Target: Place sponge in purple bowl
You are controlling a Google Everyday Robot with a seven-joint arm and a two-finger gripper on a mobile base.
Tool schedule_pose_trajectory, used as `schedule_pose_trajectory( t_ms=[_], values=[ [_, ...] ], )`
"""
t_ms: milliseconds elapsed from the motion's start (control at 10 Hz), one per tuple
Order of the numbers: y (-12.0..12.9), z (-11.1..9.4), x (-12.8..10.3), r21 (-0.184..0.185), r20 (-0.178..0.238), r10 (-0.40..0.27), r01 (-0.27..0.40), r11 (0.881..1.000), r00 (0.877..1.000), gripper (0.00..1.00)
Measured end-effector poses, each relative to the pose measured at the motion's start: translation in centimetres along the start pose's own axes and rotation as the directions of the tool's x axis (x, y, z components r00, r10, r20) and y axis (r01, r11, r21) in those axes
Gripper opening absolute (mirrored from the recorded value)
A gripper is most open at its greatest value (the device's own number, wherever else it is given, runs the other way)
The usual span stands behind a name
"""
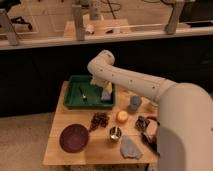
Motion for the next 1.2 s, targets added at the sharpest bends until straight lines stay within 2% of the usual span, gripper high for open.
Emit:
schedule_pose_trajectory(
  t_ms=[100,400,600,1200],
  values=[
    [0.1,1.0,0.3,-0.029,0.031,-0.014,0.015,0.999,0.999,0.80],
    [0.8,3.0,1.4,-0.061,0.090,-0.037,0.042,0.997,0.995,0.80],
    [0.8,3.5,1.4,-0.050,0.098,-0.059,0.064,0.997,0.993,0.80],
    [-0.6,2.9,0.7,-0.005,0.120,-0.119,0.120,0.993,0.986,0.80]
  ],
)
